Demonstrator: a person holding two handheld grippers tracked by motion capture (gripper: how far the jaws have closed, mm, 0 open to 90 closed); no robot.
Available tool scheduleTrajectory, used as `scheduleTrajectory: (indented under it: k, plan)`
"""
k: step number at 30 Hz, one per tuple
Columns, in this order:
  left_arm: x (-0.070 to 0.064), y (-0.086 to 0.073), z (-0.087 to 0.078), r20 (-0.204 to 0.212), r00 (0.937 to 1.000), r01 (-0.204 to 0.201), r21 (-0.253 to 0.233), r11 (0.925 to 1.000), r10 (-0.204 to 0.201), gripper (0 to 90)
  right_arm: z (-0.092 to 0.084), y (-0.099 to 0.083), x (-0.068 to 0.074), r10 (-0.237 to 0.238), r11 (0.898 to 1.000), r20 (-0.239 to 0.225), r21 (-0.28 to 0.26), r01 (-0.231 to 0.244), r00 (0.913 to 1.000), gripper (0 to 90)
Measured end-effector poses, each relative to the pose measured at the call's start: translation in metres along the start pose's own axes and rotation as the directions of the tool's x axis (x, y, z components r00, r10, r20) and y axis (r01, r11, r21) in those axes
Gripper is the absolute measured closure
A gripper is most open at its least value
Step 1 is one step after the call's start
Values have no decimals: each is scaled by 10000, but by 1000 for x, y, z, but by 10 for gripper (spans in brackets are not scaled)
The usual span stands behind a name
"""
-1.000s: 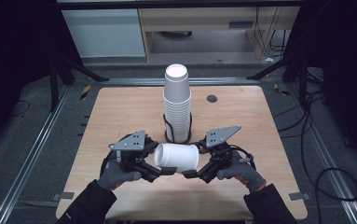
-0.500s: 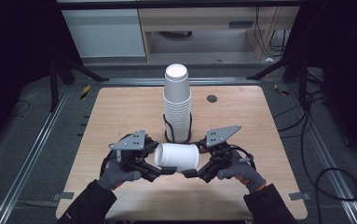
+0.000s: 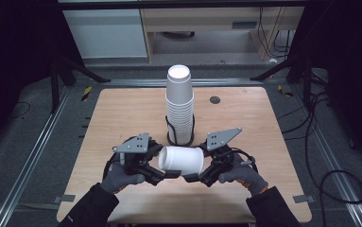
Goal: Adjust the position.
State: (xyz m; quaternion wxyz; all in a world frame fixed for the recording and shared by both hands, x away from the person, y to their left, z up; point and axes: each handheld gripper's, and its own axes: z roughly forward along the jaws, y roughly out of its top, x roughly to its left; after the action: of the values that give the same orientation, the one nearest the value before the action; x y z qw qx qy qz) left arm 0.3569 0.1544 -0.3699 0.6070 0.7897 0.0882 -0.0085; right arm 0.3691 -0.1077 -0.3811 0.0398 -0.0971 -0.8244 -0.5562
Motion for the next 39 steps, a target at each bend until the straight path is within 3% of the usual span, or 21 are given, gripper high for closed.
scheduleTrajectory:
  k: [17,28,35,39]
  plan:
    - [2,-3,2,-96,10000,13,246,9997,-11,171,-1,-2,-2,-37,9991,-8,420,37,10000,89]
    - [4,-3,-8,-368,9993,3,305,9995,8,118,-8,-2,-4,-106,9978,286,662,87,9995,87]
    - [7,-4,-14,-493,9988,12,638,9980,20,99,-14,-5,-6,-332,9924,661,1204,250,9973,87]
    - [9,-8,-12,-633,9979,-37,1199,9928,114,87,-14,-7,-7,-507,9855,786,1657,371,9956,87]
